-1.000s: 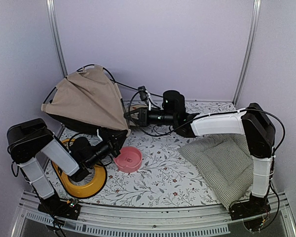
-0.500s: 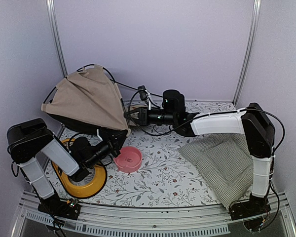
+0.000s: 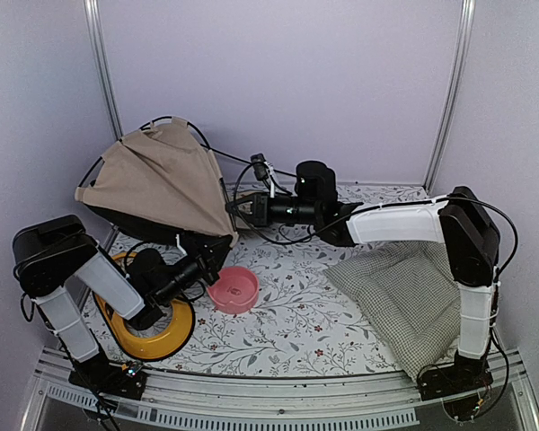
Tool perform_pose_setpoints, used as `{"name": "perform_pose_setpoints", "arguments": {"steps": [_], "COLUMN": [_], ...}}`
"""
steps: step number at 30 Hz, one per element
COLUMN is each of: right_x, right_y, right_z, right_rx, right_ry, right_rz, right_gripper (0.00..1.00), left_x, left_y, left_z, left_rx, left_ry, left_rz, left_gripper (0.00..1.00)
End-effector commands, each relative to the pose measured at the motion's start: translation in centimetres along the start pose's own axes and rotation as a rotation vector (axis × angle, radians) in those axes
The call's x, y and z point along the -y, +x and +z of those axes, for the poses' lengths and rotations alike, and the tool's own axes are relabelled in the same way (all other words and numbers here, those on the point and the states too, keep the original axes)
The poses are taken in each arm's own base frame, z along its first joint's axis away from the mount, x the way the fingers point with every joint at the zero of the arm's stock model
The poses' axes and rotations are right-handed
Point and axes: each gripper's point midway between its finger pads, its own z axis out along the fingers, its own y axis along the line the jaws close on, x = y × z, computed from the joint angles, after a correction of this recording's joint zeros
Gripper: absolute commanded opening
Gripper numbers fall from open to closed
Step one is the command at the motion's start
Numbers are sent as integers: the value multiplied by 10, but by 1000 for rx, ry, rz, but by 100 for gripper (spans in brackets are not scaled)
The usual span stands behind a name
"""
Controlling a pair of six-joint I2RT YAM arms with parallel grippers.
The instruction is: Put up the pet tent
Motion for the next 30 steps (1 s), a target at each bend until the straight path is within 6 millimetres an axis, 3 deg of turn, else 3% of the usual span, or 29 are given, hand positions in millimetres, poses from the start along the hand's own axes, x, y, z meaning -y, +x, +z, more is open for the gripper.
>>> {"name": "perform_pose_setpoints", "arguments": {"steps": [1,11,30], "right_x": [-18,-17,-12], "right_y": [-142,-149,-136], "right_z": [-35,-35,-31], "right_rx": [440,446,407], "right_ry": [21,26,16], "right_rz": [-195,-201,-178], "right_gripper": [0,0,0], "left_x": [-36,-35,-30], "left_y": [100,101,101], "left_z": [-28,-26,-25], "left_rx": [-421,-428,-424], "left_ry": [-116,-116,-98], "left_rz": [-20,-18,-12], "left_gripper": [0,0,0]}}
